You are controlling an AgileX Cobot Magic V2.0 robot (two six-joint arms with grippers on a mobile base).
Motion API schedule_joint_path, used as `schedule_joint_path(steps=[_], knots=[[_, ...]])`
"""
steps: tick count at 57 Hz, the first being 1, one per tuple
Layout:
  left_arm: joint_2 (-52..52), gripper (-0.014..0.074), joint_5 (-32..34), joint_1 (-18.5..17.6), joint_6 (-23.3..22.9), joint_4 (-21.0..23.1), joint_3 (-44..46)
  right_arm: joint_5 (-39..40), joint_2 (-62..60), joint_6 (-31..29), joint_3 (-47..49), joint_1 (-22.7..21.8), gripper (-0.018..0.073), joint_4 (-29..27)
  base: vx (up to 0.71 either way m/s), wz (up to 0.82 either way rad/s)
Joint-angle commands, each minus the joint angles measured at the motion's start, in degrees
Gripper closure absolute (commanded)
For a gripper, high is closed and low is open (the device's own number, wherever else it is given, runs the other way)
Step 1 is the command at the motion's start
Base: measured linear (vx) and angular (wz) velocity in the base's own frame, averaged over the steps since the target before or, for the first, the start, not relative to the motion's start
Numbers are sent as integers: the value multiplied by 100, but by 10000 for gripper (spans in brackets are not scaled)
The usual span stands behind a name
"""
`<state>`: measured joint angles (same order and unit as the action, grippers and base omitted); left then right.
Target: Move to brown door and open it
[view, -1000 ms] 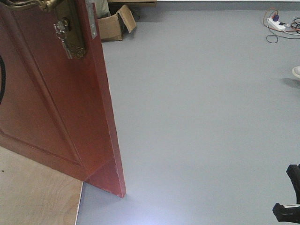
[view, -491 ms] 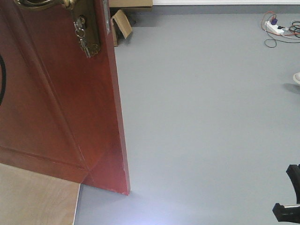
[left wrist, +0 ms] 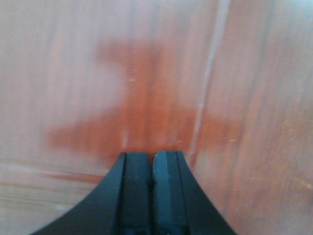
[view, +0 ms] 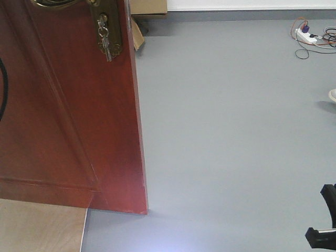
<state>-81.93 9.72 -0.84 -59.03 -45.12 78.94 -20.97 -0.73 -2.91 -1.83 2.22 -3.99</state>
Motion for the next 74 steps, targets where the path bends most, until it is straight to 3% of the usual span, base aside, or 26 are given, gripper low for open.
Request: schedule_joint_path(steps=[1, 63, 64, 70, 74], knots=[[190, 565, 328, -25, -29, 81, 158, 431, -32, -37, -25, 2, 559, 20, 12, 3], [150, 565, 288, -25, 22, 155, 158, 431, -32, -37, -25, 2, 559, 20, 3, 2], [168, 565, 223, -25, 1853, 1425, 158, 431, -32, -37, -25, 2, 559, 20, 0, 0], [168, 565, 223, -25, 3692, 3205, 158, 431, -32, -37, -25, 2, 559, 20, 0, 0], [185, 565, 217, -25, 4723, 4040, 158, 431, -32, -37, -25, 2, 559, 20, 0, 0]])
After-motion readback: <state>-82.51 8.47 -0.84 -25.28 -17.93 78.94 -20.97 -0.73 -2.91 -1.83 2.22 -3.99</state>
